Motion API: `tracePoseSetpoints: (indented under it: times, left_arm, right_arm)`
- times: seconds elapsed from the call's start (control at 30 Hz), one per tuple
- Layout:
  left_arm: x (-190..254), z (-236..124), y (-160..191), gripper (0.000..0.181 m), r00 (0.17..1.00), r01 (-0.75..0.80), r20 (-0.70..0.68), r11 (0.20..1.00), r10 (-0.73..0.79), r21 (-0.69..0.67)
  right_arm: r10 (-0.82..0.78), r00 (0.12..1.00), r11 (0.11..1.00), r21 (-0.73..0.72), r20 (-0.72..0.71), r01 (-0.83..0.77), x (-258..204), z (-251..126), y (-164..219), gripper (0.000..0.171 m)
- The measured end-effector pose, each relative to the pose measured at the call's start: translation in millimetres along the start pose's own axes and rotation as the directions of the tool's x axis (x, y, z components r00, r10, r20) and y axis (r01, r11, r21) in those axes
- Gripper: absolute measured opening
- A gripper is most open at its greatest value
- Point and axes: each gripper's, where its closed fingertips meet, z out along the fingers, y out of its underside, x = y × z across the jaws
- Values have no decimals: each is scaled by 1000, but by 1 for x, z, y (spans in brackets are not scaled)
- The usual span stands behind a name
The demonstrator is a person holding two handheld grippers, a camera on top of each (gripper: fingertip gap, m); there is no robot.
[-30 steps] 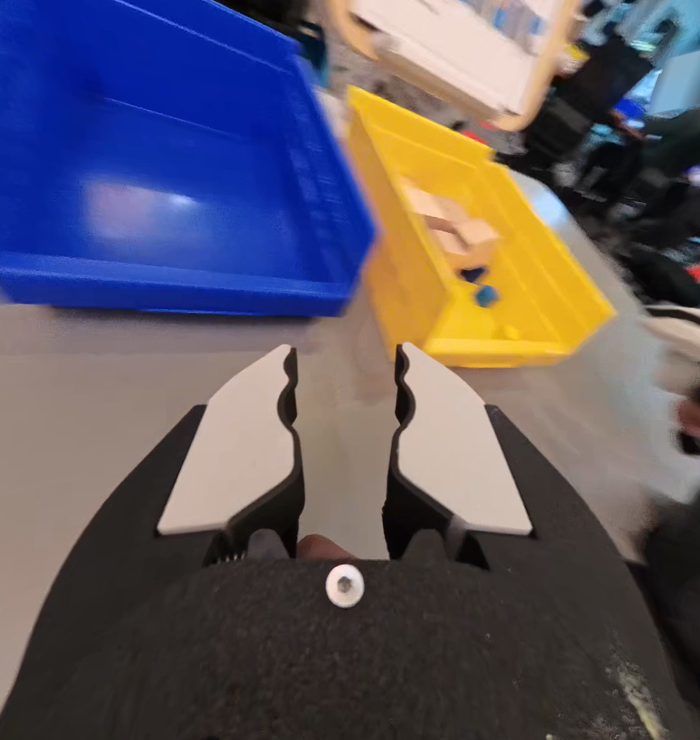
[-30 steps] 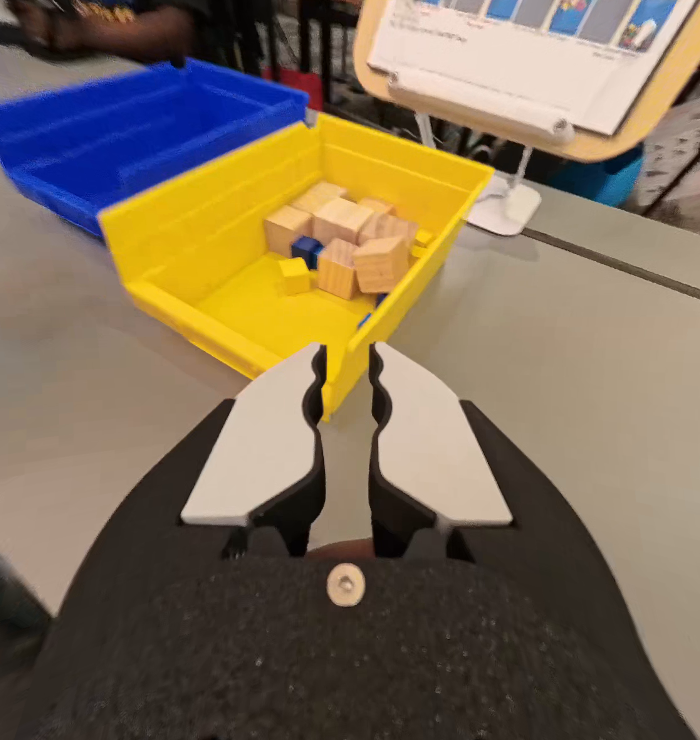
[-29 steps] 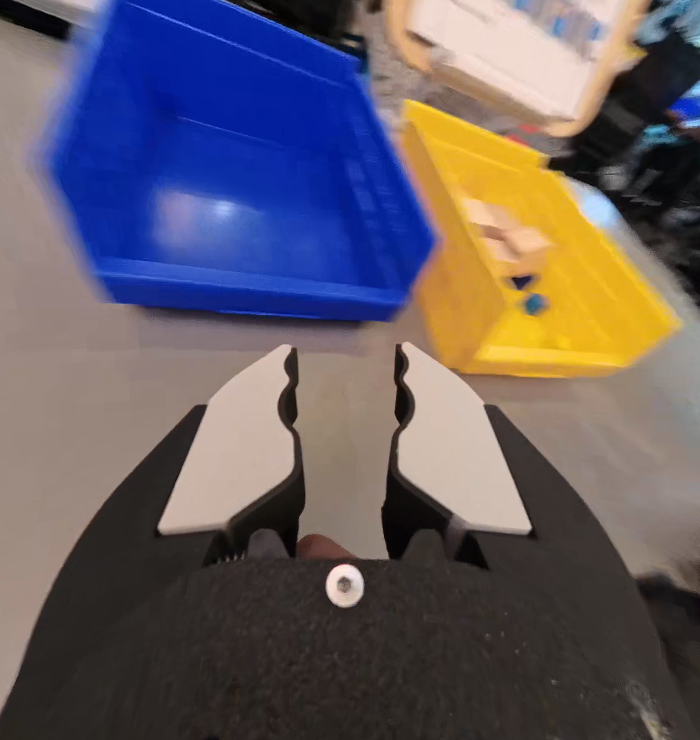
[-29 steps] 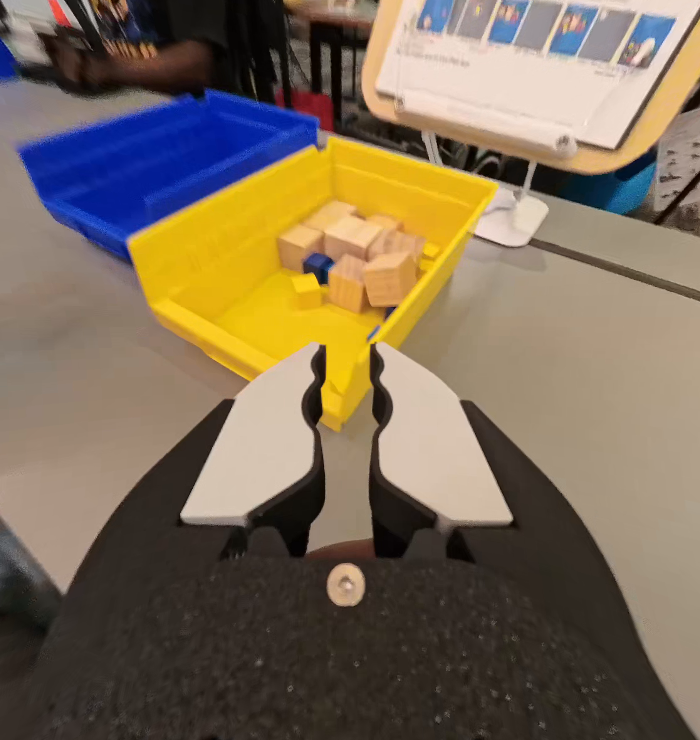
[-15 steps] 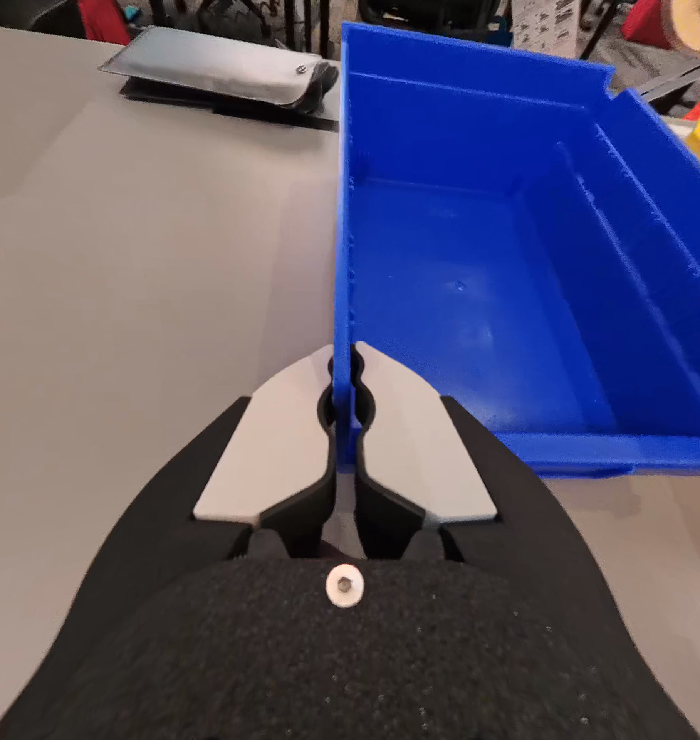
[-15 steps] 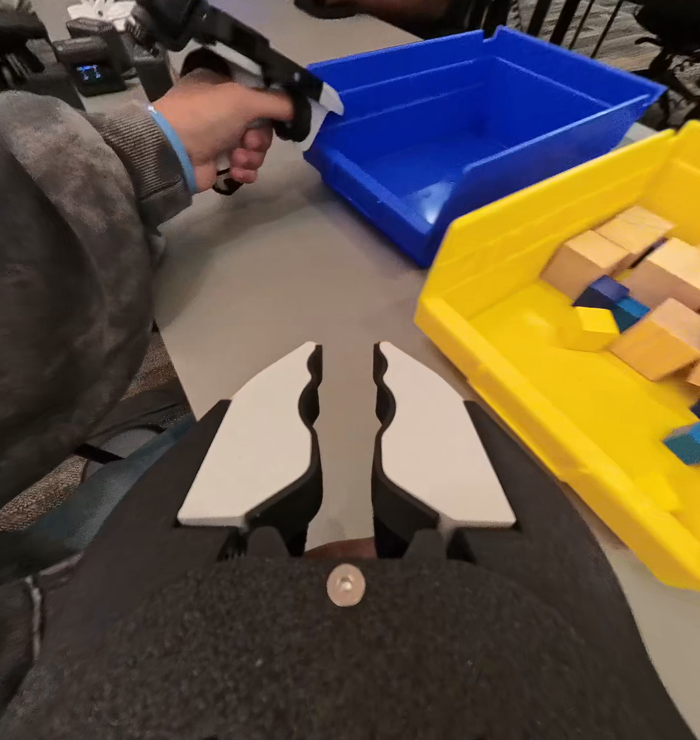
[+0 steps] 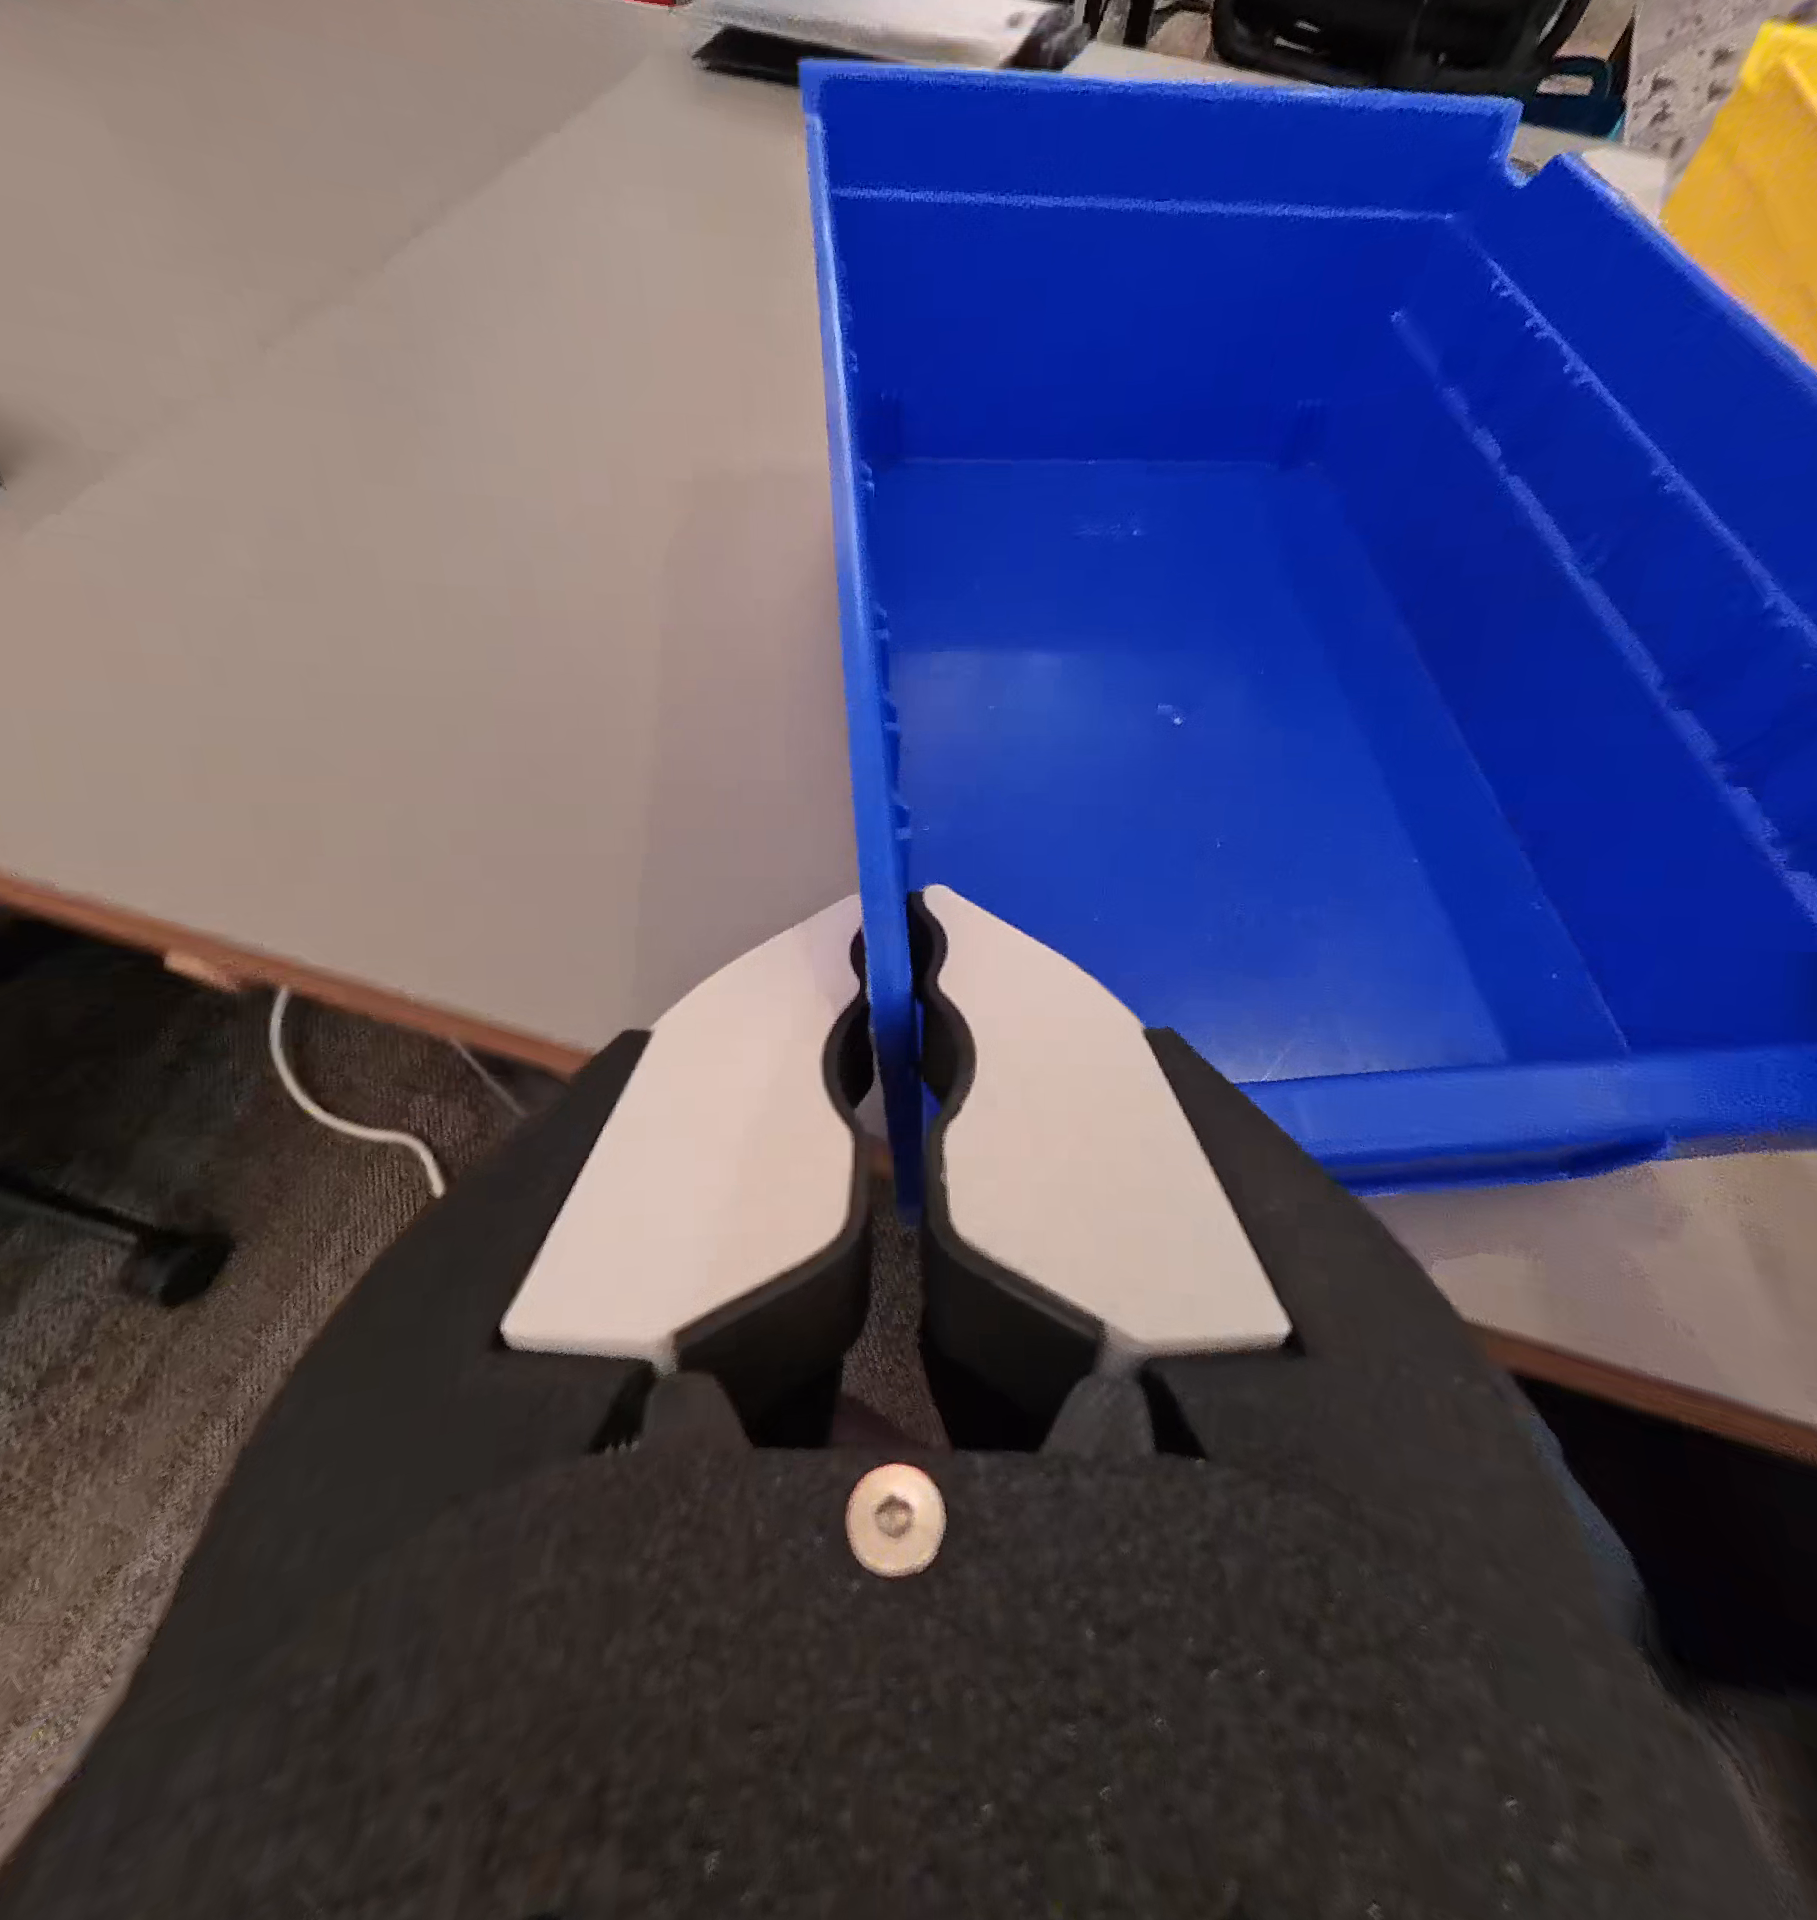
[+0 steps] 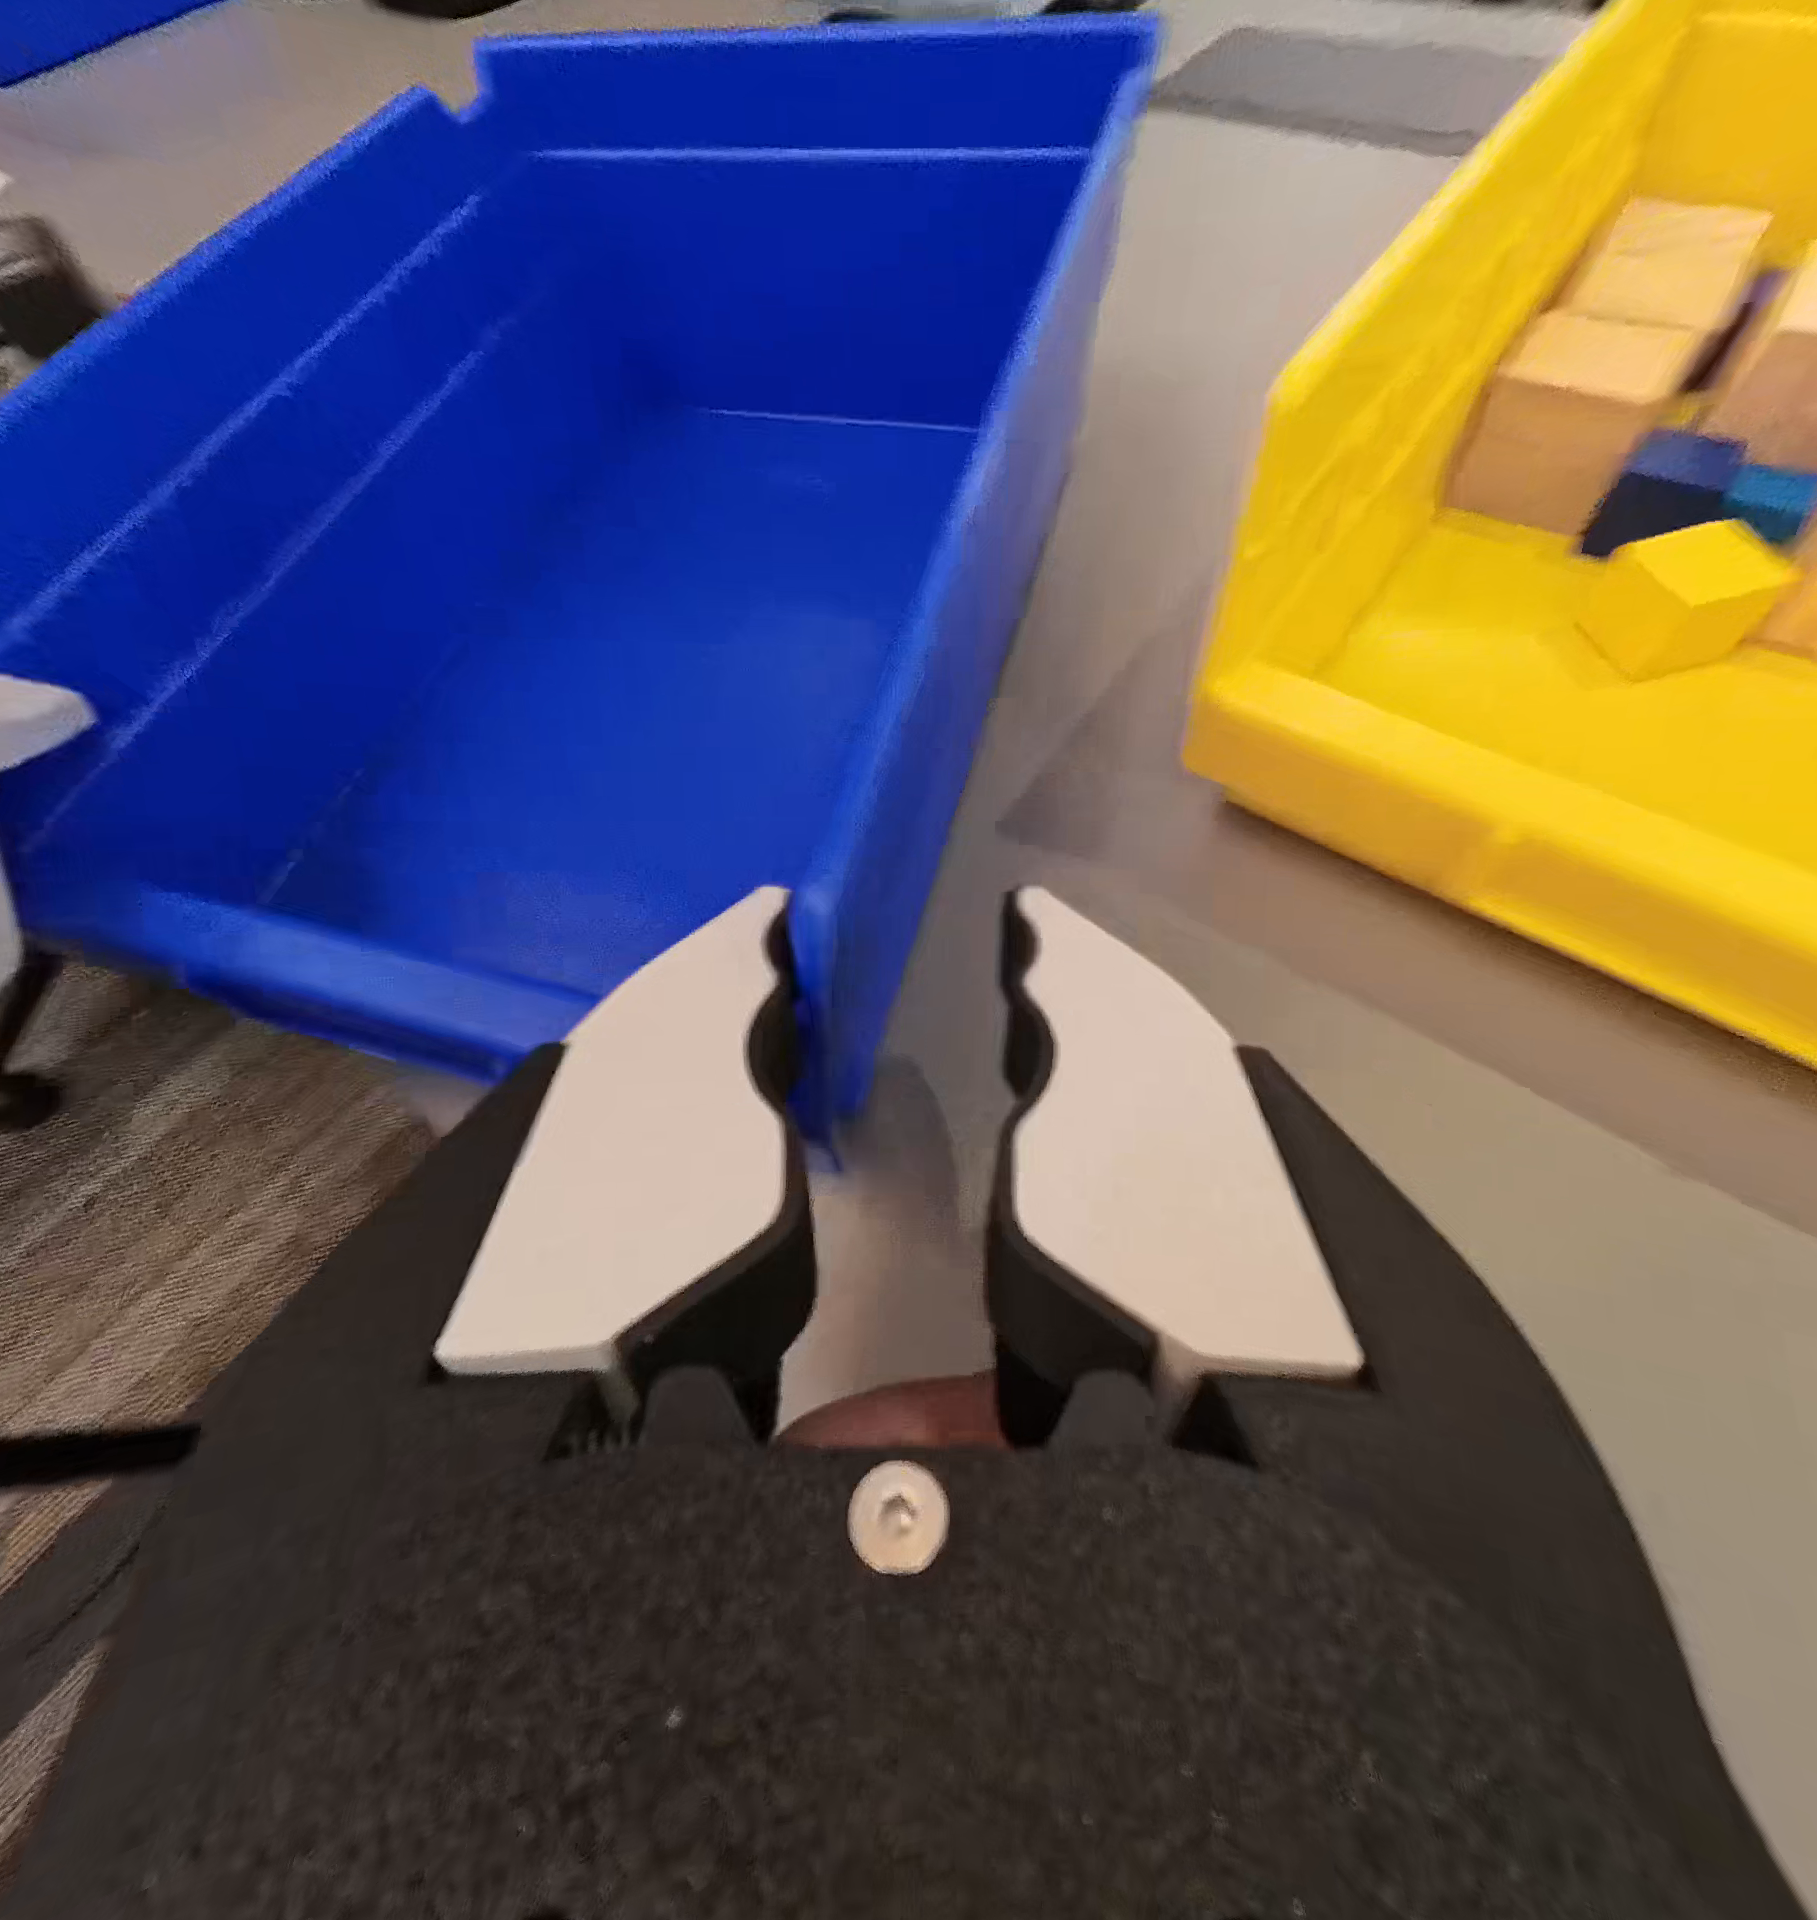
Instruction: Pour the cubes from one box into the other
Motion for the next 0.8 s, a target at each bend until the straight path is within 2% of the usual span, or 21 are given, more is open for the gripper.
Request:
tracePoseSetpoints:
  times: [0.03,0.13,0.23,0.33,0.43,0.53,0.63,0.7,0.8]
  left_arm:
    - [3,-9,5,4,1000,17,-10,1000,-17,4]
    - [12,-29,12,5,999,38,-3,999,-38,30]
    - [24,-47,-4,7,999,17,-35,992,-13,121]
    - [42,-61,-41,5,998,-28,-44,971,39,238]
    - [84,-73,-101,4,993,-23,-104,944,61,330]
    - [158,-80,-166,4,977,30,-207,936,46,352]
    - [255,-85,-221,4,953,-19,-266,905,145,424]
    - [325,-82,-234,4,922,-71,-315,897,226,437]
    - [426,-66,-214,4,870,-129,-392,905,300,406]
  right_arm:
    - [14,999,1000,-6,44,-14,-9,0,3,15]
    - [9,999,1000,20,-36,-9,-3,-10,0,7]
    - [-19,995,993,111,-102,31,3,-32,-21,3]
    - [-71,978,961,250,-196,120,13,-68,-66,2]
    - [-27,963,929,348,-267,123,44,-113,-114,3]
    - [74,935,905,417,-347,83,104,-163,-153,2]
    - [202,888,875,483,-413,26,185,-215,-179,2]
    - [242,847,865,500,-474,33,242,-252,-182,2]
    - [295,772,876,482,-564,17,324,-300,-160,2]
